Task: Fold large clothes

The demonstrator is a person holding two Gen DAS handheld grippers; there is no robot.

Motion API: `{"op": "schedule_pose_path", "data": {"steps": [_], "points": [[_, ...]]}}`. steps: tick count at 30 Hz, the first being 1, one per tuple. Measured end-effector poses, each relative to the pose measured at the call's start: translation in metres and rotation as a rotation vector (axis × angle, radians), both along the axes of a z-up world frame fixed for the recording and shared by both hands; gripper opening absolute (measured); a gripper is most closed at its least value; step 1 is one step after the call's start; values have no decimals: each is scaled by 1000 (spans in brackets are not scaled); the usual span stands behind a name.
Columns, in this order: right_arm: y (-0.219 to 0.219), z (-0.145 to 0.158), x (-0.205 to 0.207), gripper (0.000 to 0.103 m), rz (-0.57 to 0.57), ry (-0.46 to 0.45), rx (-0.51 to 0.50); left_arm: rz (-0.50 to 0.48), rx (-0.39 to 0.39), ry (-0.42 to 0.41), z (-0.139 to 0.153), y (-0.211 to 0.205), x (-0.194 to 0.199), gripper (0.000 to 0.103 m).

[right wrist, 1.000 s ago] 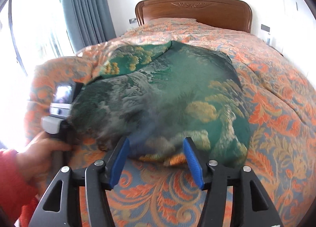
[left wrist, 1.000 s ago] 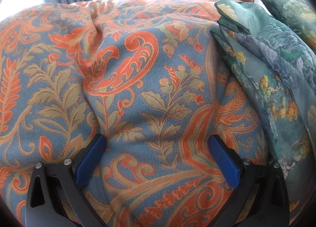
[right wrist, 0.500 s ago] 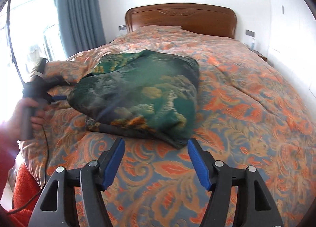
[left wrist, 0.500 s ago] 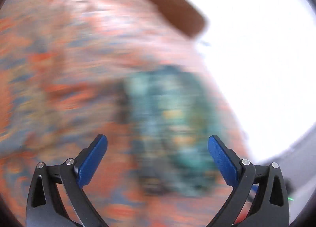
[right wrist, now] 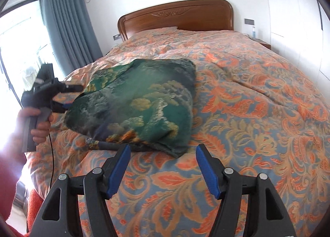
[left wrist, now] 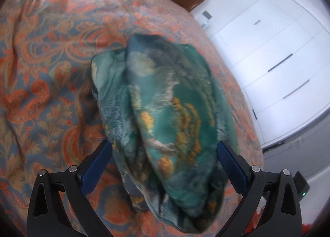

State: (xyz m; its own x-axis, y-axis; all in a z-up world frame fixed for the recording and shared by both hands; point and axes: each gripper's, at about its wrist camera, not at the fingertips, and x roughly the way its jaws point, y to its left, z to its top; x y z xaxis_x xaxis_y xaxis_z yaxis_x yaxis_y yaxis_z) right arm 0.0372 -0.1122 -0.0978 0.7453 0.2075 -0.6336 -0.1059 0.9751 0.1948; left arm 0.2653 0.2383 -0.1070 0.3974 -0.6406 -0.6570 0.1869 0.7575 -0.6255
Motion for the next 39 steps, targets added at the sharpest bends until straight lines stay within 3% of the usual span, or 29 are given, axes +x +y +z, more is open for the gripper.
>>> {"op": "schedule_pose_path", "data": {"steps": [6, 9, 19, 22, 23, 25, 27, 28, 29, 31, 33, 39], "points": [[-27, 3, 37, 68, 18, 35, 69, 2, 7, 123, -46, -9, 13, 102], [-51, -1, 76, 68, 24, 97, 131, -11, -36, 170, -66, -9, 19, 103], [-92, -86, 206, 68, 207, 404, 586, -72, -136, 202, -90, -1, 27, 103], [-85, -102, 227, 76, 281, 431, 719, -82, -159, 207, -95, -1, 32, 103], [-81, -105, 235, 84, 303, 442, 748, -82, -167, 211, -97, 0, 35, 103], [-71, -112, 249, 89, 324, 468, 772, -71, -187, 222, -100, 0, 42, 103], [-59, -117, 260, 90, 322, 491, 749, -43, -190, 240, -103, -3, 43, 103], [-51, -117, 264, 89, 318, 499, 712, -34, -179, 244, -102, -6, 42, 97], [-42, -109, 264, 82, 320, 484, 647, -26, -159, 234, -97, -9, 39, 91], [-23, -85, 258, 74, 340, 416, 470, -22, -81, 172, -77, -16, 28, 70], [-3, -59, 243, 68, 374, 333, 319, -25, -42, 126, -57, -20, 16, 63], [31, -1, 207, 64, 449, 129, 176, -6, -24, 17, -4, -21, -9, 61]]}}
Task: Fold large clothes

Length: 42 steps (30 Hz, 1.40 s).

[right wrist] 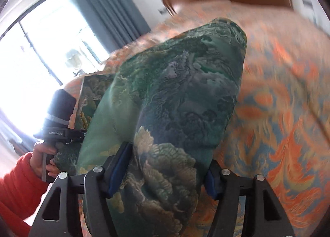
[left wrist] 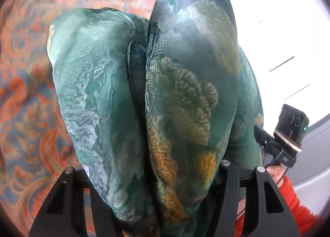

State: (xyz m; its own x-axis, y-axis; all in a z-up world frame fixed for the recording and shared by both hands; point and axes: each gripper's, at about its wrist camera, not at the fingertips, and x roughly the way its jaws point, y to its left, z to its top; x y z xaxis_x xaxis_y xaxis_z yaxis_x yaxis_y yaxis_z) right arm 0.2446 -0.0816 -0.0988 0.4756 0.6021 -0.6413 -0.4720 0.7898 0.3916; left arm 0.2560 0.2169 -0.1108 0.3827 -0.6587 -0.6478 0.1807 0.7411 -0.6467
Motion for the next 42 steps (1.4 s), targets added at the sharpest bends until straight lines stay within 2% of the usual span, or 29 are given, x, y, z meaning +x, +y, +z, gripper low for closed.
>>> {"op": "schedule_pose_path", "data": {"steps": [3, 6, 8, 11, 14, 17, 18, 19, 21, 24, 27, 29, 30, 32, 33, 36, 38, 39, 40, 42], "points": [[5, 31, -8, 64, 3, -96, 10, 9, -21, -49, 25, 2, 8, 61], [-4, 53, 6, 64, -8, -140, 38, 11, -4, -93, 42, -7, 26, 61], [-7, 58, 22, 64, -22, -151, 52, 8, 14, -109, 47, -17, 38, 61], [-26, 56, 45, 64, -43, -139, 76, 0, 28, -98, 37, -28, 59, 61], [-53, 32, 80, 64, -68, -80, 98, -13, 65, -43, 5, -48, 74, 63], [-79, -18, 116, 64, -102, 58, 107, 13, 94, 37, -39, -64, 92, 76], [-83, -34, 122, 66, -118, 97, 108, 30, 59, 37, -46, -62, 91, 81], [-91, -54, 127, 69, -150, 148, 125, 40, 14, 31, -48, -56, 88, 83], [-108, -74, 126, 80, -200, 185, 222, 41, -27, 7, -43, -46, 76, 84], [-124, -76, 115, 82, -257, 192, 342, 28, 48, -54, -20, -43, 57, 83], [-128, -65, 102, 82, -280, 199, 298, 41, 127, -138, 7, -36, 24, 82], [-130, -49, 89, 82, -288, 143, 235, 58, 178, -199, 29, -34, 1, 83], [-130, -37, 77, 82, -292, 105, 200, 72, 231, -274, 40, -46, -31, 86], [-128, -6, 49, 82, -302, 6, 98, 97, 348, -422, 72, -55, -69, 94], [-127, 6, 35, 83, -307, -46, 41, 117, 421, -522, 90, -59, -100, 99], [-113, 46, -16, 86, -312, -182, -115, 193, 558, -727, 125, -70, -153, 103], [-105, 72, -59, 86, -322, -264, -183, 246, 616, -786, 136, -75, -177, 103], [-98, 79, -76, 87, -336, -298, -215, 273, 635, -789, 142, -71, -190, 103], [-93, 87, -97, 88, -347, -336, -233, 298, 647, -787, 148, -76, -179, 103], [-89, 100, -131, 91, -373, -395, -247, 362, 674, -790, 157, -83, -207, 103]]}}
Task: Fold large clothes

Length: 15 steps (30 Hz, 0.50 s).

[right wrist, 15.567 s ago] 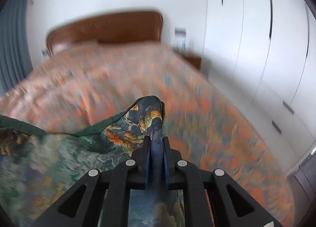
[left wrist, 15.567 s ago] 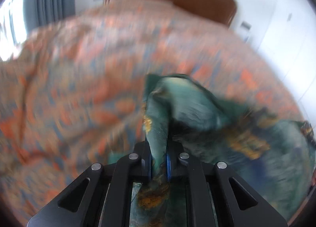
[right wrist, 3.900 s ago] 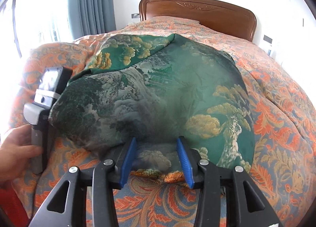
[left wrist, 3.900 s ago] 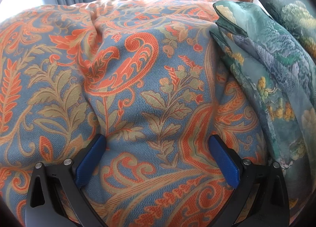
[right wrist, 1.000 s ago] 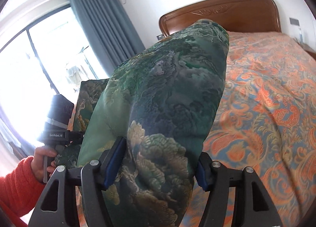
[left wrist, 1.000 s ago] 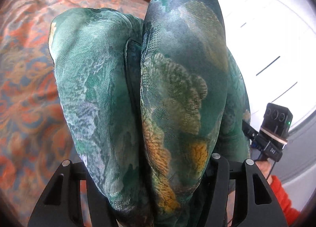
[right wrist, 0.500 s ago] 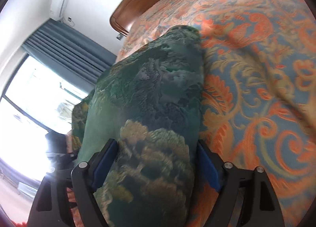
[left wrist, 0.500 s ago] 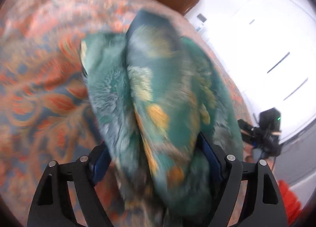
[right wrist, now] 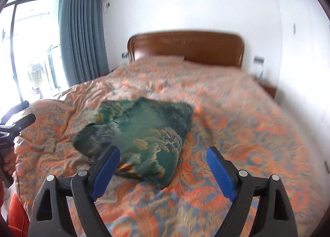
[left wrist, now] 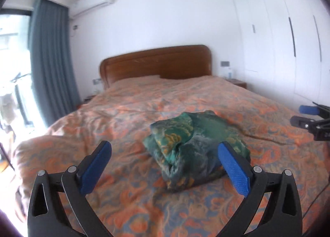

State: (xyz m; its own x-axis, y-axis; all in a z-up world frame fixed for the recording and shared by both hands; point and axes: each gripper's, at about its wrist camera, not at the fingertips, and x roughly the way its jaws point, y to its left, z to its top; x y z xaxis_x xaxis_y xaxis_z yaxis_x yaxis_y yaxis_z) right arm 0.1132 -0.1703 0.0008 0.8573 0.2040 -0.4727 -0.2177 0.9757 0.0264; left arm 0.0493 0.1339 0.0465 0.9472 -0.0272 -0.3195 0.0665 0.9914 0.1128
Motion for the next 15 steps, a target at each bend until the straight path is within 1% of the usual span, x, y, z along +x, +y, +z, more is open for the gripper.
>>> {"op": "schedule_pose_path", "data": {"steps": [1, 2, 3, 5, 6, 7, 9, 12, 14, 15], "points": [[1, 9, -22, 92, -21, -45, 0, 29, 3, -17, 5, -7, -8, 103], [5, 14, -34, 95, -39, -70, -1, 45, -3, -28, 5, -10, -25, 103], [8, 18, -55, 98, -75, -112, -1, 46, -13, -23, -5, -13, -27, 103], [9, 17, -78, 103, -119, -157, 7, 35, -49, 13, -11, -14, -42, 103], [9, 14, -93, 103, -147, -178, 25, 38, -61, 30, -21, -14, -41, 103], [9, 12, -103, 103, -175, -175, 31, 51, -66, 53, -26, -16, -44, 103], [12, 6, -115, 103, -189, -168, 42, 77, -62, 105, -37, -19, -45, 103], [13, -1, -129, 103, -214, -140, 47, 53, -86, 162, -46, -21, -46, 103], [17, -7, -130, 103, -242, -93, 38, 48, -95, 177, -46, -21, -48, 103], [20, -10, -131, 103, -257, -83, 25, 50, -92, 178, -44, -21, -50, 103]]}}
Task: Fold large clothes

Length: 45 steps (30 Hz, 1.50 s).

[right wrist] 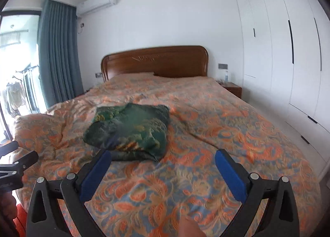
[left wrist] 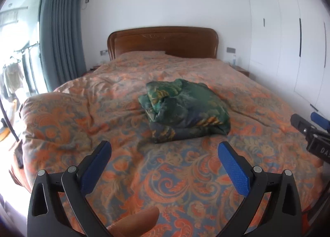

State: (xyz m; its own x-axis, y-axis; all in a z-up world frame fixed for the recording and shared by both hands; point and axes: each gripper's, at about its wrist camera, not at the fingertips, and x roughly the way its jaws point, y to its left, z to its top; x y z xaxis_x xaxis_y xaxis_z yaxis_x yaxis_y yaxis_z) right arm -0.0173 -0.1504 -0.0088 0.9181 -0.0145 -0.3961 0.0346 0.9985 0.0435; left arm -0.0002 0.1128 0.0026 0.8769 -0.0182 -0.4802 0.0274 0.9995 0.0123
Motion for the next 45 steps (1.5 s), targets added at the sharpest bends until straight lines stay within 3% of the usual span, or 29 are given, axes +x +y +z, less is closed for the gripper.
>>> {"op": "schedule_pose_path", "data": {"steps": [3, 8, 23, 34, 45], "points": [[5, -1, -5, 103, -29, -6, -29, 12, 12, 13, 3, 0, -4, 103], [5, 0, -11, 103, -19, 14, 14, 25, -11, 49, 1, 1, -4, 103], [31, -13, -17, 103, 22, 107, -67, 18, 10, 152, -18, -6, 4, 103], [48, -10, -19, 103, 54, 177, -103, 32, 56, 130, -9, -12, -4, 103], [54, 3, -21, 103, 48, 227, -109, 6, 24, 147, -5, -10, -5, 103]]}}
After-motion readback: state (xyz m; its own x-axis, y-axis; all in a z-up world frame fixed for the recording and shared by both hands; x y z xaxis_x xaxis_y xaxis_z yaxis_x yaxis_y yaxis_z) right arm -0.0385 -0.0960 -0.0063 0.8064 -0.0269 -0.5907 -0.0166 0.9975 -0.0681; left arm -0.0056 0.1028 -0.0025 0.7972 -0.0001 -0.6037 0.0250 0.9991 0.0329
